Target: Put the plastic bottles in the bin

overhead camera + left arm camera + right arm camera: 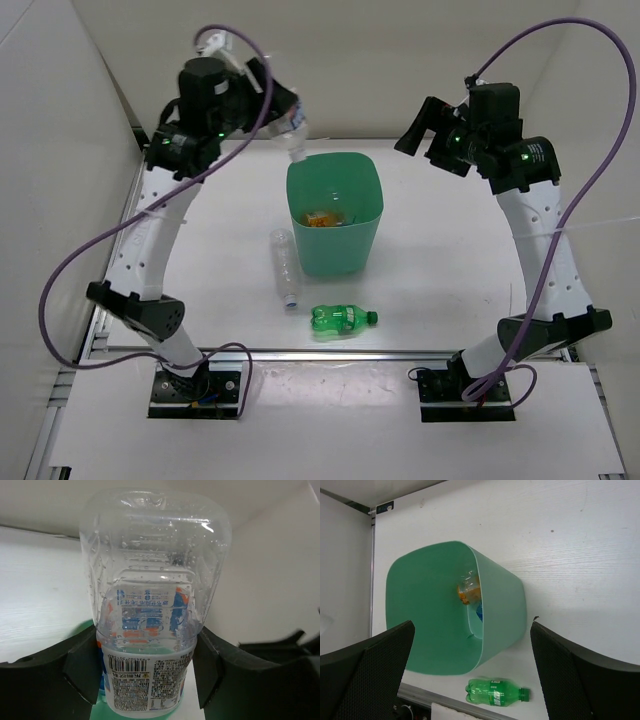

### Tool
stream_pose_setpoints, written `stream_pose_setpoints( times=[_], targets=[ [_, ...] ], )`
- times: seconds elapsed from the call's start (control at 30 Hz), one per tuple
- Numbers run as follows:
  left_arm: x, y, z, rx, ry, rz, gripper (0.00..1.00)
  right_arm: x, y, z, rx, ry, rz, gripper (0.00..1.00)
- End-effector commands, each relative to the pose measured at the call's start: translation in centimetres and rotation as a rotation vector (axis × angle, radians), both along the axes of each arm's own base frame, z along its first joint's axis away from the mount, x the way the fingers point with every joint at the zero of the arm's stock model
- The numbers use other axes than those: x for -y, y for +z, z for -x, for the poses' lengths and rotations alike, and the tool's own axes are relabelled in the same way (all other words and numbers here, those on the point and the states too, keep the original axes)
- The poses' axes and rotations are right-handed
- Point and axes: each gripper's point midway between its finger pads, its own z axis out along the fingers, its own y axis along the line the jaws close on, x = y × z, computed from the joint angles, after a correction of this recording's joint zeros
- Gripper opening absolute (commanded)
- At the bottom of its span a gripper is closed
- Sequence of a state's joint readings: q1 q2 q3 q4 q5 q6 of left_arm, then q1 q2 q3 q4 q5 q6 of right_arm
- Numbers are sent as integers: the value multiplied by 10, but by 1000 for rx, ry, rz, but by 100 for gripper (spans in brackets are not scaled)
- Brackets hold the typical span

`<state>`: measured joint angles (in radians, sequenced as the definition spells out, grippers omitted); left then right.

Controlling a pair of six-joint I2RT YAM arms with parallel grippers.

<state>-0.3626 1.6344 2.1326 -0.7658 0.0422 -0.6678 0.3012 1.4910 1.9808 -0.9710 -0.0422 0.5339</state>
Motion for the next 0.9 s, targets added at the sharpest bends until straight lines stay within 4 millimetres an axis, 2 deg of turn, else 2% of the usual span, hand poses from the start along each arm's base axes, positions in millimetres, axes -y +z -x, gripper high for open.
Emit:
stream_pose_setpoints(
  times=[0.0, 0.03, 0.07, 0.1, 0.13, 0.17, 0.2, 0.23, 0.27, 0.3, 0.33, 0.37, 0.4, 0.43, 0.47, 0.53, 0.57, 0.6, 0.67, 0.7, 0.73, 0.77, 0.8, 0.83, 0.87],
  targets=[
    [68, -14, 5, 1, -179, -41, 56, 7, 12, 4, 30, -8, -33, 100],
    [89, -19, 12, -1, -228, -55, 59, 8, 15, 7, 39, -8, -35, 100],
    [101, -28, 11, -10, -251, -71, 61, 11, 11, 5, 29, -17, -32, 100],
    [108, -28, 15, -9, -260, -73, 62, 15, 15, 7, 41, -26, -35, 100],
    [118, -33, 19, -10, -281, -90, 76, 15, 11, 7, 31, -27, -32, 100],
    [118, -42, 17, -28, -273, -101, 89, 20, 11, 8, 31, -39, -32, 100],
    [116, -36, 25, -12, -272, -110, 100, 20, 11, 8, 31, -39, -32, 100],
    [108, -36, 24, -9, -231, -121, 100, 21, 15, 11, 43, -39, -35, 100],
    [102, -46, 25, -23, -213, -147, 100, 25, 13, 12, 38, -49, -34, 100],
    [90, -34, 33, 5, -188, -151, 100, 25, 9, 12, 28, -50, -31, 100],
    [72, -35, 28, 11, -117, -179, 100, 28, 7, 12, 19, -59, -29, 100],
    [63, -54, 30, -25, -84, -212, 100, 29, 6, 14, 18, -59, -29, 100],
    [37, -44, 36, 0, 13, -226, 100, 29, 1, 14, 6, -59, -26, 100],
    [24, -51, 39, -11, 59, -249, 100, 29, 1, 14, 6, -59, -25, 100],
    [11, -85, 41, -77, 107, -293, 100, 29, -2, 14, -3, -59, -23, 100],
    [-14, -101, 52, -114, 182, -291, 100, 27, -2, 15, -8, -55, -36, 100],
    [-25, -119, 52, -163, 174, -278, 100, 25, -5, 15, -18, -46, -39, 100],
    [-30, -159, 57, -251, 143, -306, 100, 25, -5, 15, -18, -46, -39, 100],
    [-36, -194, 61, -365, 91, -257, 100, 21, -10, 9, -35, -42, -48, 100],
    [-36, -209, 64, -398, 74, -255, 100, 21, -6, 9, -24, -41, -51, 100],
    [-37, -234, 70, -442, 61, -247, 100, 19, -6, 7, -27, -34, -55, 100],
    [-38, -242, 73, -451, 48, -235, 100, 19, -6, 7, -27, -33, -55, 100],
    [-40, -271, 83, -509, 18, -222, 100, 19, -6, 7, -27, -33, -55, 100],
    [-41, -282, 85, -524, 4, -206, 100, 19, -6, 7, -27, -33, -55, 100],
    [-43, -285, 83, -514, 9, -182, 100, 19, -6, 7, -27, -33, -55, 100]
  ],
)
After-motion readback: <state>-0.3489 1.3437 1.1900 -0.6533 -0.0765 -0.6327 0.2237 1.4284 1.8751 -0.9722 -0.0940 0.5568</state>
